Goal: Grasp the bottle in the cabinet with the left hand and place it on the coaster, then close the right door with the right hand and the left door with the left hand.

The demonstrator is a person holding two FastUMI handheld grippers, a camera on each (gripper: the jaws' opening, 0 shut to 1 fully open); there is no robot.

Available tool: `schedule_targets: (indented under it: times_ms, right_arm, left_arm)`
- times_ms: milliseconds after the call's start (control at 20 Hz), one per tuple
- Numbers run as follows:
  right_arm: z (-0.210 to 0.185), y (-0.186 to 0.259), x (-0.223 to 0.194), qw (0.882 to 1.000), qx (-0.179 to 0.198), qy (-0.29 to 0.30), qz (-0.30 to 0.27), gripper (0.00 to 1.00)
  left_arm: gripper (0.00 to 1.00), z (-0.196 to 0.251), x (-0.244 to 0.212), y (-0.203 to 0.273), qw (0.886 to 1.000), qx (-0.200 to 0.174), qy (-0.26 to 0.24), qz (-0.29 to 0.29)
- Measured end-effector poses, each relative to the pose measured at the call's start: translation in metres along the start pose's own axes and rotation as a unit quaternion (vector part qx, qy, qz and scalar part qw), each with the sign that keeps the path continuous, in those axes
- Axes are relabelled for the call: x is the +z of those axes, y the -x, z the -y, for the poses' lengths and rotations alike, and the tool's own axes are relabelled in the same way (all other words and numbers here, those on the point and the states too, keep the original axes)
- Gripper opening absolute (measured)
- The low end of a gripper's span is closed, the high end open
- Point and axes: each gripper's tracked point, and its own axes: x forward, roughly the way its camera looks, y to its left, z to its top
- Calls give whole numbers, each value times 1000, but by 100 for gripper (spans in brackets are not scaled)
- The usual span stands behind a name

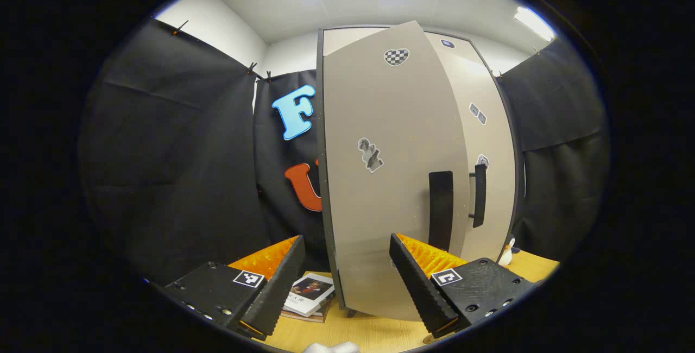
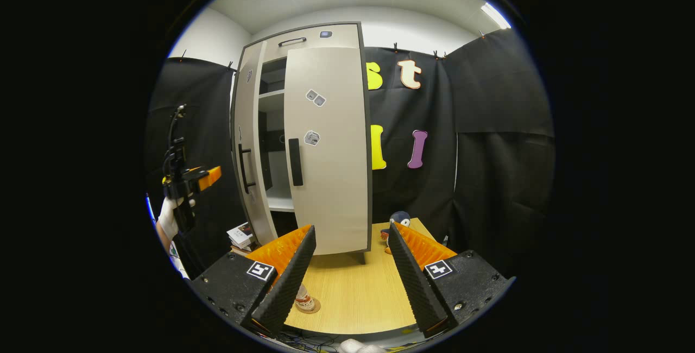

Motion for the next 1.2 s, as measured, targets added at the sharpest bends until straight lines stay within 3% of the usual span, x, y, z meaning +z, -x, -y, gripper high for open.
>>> schedule_targets:
  times_ms: [200, 500, 1200]
  right_arm:
    - [-10, -15, 6, 1000, 2, 2, 12, 83]
    - [-23, -16, 3, 1000, 6, 1, 17, 83]
    - [-44, -22, 4, 999, 38, 18, 22, 83]
  left_arm:
    - [96, 13, -12, 44, 1000, -13, 21, -17]
    - [95, 26, -20, 88, 1000, -16, 5, -19]
    - [96, 23, -21, 114, 999, -3, 17, -27]
